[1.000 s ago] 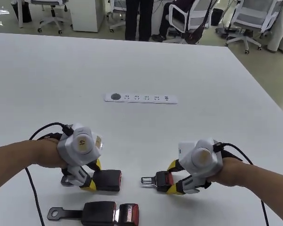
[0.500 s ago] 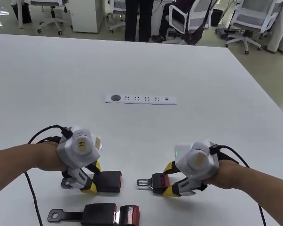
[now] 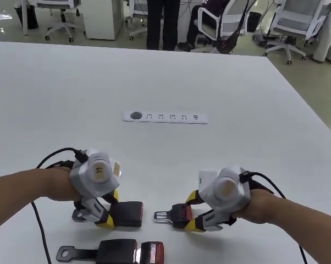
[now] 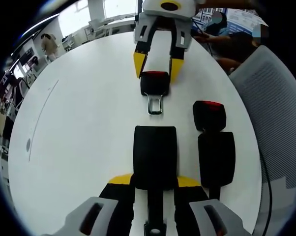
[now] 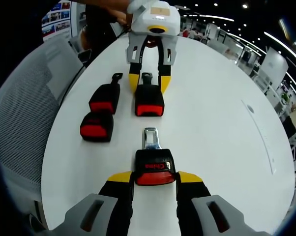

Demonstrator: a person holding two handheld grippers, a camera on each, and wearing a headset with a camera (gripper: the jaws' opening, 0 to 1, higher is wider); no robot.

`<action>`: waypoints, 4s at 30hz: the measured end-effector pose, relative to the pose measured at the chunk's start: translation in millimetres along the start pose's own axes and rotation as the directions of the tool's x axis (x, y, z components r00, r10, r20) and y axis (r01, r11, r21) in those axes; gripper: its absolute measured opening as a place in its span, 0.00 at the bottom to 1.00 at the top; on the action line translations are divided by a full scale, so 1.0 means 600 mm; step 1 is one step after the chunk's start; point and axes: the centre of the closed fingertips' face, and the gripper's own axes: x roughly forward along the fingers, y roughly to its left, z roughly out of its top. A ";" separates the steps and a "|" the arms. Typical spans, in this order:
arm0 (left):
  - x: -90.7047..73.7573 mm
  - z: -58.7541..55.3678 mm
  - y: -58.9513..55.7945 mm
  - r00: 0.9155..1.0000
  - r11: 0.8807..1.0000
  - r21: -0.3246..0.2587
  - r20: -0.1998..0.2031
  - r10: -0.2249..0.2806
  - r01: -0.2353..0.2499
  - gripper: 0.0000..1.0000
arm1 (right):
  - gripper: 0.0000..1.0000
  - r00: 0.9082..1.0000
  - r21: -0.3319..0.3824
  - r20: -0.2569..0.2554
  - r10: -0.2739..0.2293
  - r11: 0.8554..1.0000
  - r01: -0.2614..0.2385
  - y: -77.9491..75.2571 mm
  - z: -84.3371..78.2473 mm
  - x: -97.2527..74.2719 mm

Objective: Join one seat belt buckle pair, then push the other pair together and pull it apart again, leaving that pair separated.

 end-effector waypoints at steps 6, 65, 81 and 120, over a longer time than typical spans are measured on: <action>0.001 -0.002 0.003 1.000 1.000 -0.004 -0.002 -0.001 0.001 0.31 | 0.30 1.000 0.003 0.007 0.001 1.000 -0.001 0.000 0.008 0.008; 0.001 0.003 -0.003 1.000 1.000 -0.020 -0.008 0.011 -0.012 0.31 | 0.27 0.999 -0.004 0.022 0.029 1.000 -0.029 0.017 0.065 0.048; 0.002 0.003 -0.003 1.000 0.999 -0.041 0.007 0.026 -0.025 0.30 | 0.26 0.999 -0.002 0.014 0.031 1.000 -0.031 0.014 0.079 0.059; 0.003 0.005 -0.003 0.999 1.000 -0.017 -0.045 0.024 -0.025 0.31 | 0.28 0.999 -0.024 -0.022 0.027 0.999 -0.028 0.016 0.078 0.057</action>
